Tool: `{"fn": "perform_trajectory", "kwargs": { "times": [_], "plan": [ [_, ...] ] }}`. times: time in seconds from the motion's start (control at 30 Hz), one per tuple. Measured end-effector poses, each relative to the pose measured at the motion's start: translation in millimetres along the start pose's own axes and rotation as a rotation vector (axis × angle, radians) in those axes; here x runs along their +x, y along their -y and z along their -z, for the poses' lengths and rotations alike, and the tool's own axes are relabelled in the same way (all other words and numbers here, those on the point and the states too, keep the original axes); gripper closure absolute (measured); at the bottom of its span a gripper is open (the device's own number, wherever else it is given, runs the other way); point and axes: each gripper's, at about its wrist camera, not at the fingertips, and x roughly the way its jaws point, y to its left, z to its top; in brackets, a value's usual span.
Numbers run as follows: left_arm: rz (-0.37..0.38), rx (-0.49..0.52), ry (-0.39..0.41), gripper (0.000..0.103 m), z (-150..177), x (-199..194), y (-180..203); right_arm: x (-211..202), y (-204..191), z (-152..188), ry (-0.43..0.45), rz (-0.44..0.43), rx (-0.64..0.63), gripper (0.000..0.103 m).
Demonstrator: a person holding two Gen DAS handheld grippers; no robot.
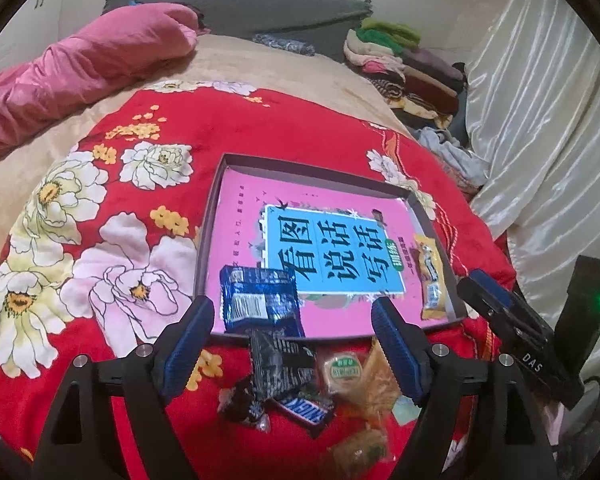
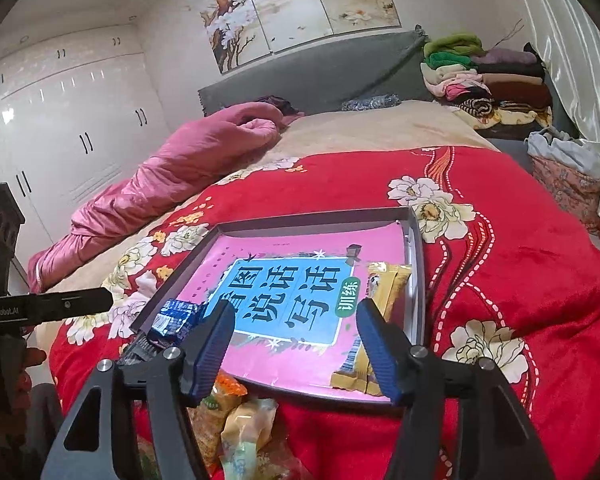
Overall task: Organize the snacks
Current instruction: 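Move the right tool to the pale green packet while the left tool moves to the clear cracker bag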
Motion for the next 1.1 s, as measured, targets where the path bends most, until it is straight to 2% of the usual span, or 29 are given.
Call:
{"fn": "perform_trajectory", "kwargs": {
  "times": [0.4,1.1],
  "plan": [
    [0.027,0.051,-0.027,0.021,14.1,-6.8,10.3,-9.4,-5.9,6.6,-0.007,-0.013,-0.007,0.038],
    [0.083,0.12,-0.153,0.021,60.6,-2.5,27.0,-23.0,-27.7,22.1,-0.037,0.001,-0.054,0.038]
  ]
}}
